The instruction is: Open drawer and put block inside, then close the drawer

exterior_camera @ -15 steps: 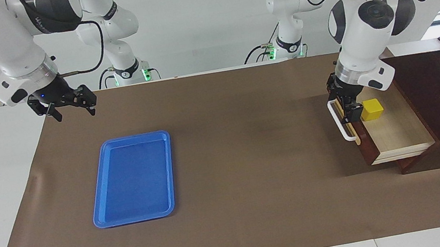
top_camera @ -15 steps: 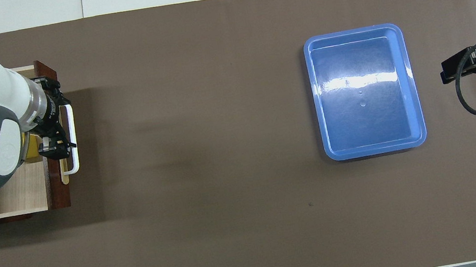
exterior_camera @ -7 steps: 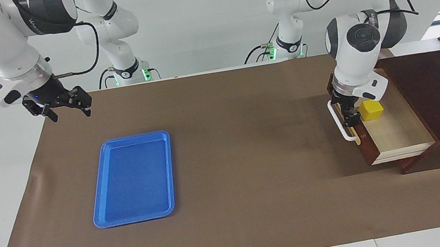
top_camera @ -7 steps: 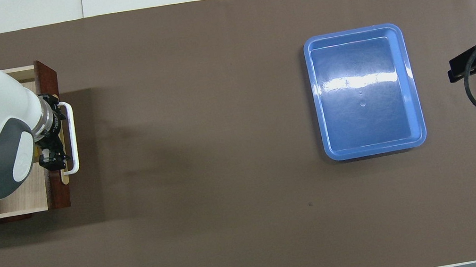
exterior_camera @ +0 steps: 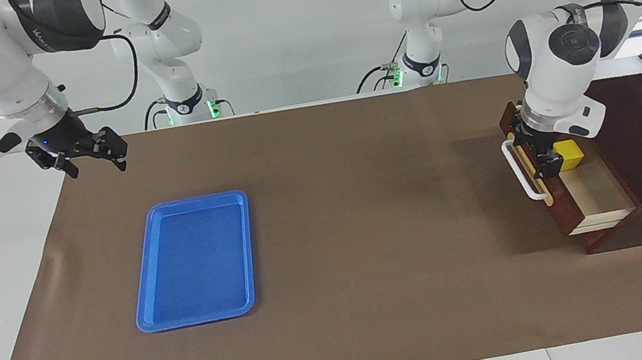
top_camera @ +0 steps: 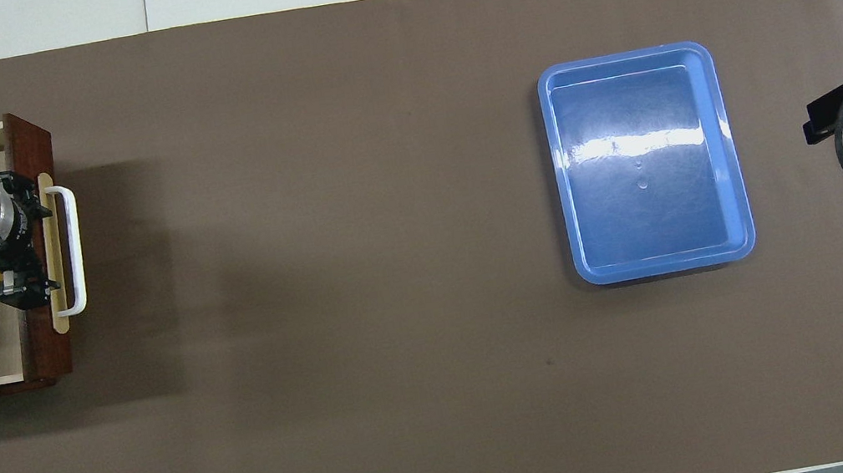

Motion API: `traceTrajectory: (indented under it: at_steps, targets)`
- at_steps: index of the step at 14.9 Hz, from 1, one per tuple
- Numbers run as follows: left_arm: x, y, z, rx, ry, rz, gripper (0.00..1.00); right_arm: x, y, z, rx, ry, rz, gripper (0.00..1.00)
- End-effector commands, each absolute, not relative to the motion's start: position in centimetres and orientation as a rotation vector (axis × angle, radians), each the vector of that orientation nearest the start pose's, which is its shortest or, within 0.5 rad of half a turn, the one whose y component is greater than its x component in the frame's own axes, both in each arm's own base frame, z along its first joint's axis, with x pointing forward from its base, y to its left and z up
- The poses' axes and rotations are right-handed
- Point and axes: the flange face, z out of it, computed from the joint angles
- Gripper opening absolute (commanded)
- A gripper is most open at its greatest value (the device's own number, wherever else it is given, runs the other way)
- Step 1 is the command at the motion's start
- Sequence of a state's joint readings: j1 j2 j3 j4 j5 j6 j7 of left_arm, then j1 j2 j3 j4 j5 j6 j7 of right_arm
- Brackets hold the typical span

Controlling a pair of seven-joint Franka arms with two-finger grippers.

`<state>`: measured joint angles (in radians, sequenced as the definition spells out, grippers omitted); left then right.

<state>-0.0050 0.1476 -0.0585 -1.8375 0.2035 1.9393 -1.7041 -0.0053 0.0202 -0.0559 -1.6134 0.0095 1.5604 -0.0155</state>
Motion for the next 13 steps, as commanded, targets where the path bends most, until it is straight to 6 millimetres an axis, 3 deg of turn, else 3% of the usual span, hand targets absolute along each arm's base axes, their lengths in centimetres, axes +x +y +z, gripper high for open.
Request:
traceTrajectory:
  at_steps: [1, 4, 9, 13]
  targets:
    - [59.7, 1.8, 45.1, -2.134, -2.086, -0.204, 1.0, 55.3, -3.5, 59.3, -3.128, 0.039, 0.139, 1.0]
    - [59.7, 5.5, 45.1, -2.126, -2.112, -0.22, 1.0, 55.4, -3.7, 59.4, -3.128, 0.046, 0.134, 1.0]
    - [59.5, 8.5, 45.2, -2.156, -2.083, -0.223, 1.0, 55.3, -4.1, 59.4, -3.128, 0.055, 0.134, 1.0]
    - [59.5, 8.0, 45.7, -2.202, -2.003, -0.186, 1.0, 55.3, -4.4, 59.5, -3.128, 0.065, 0.131, 1.0]
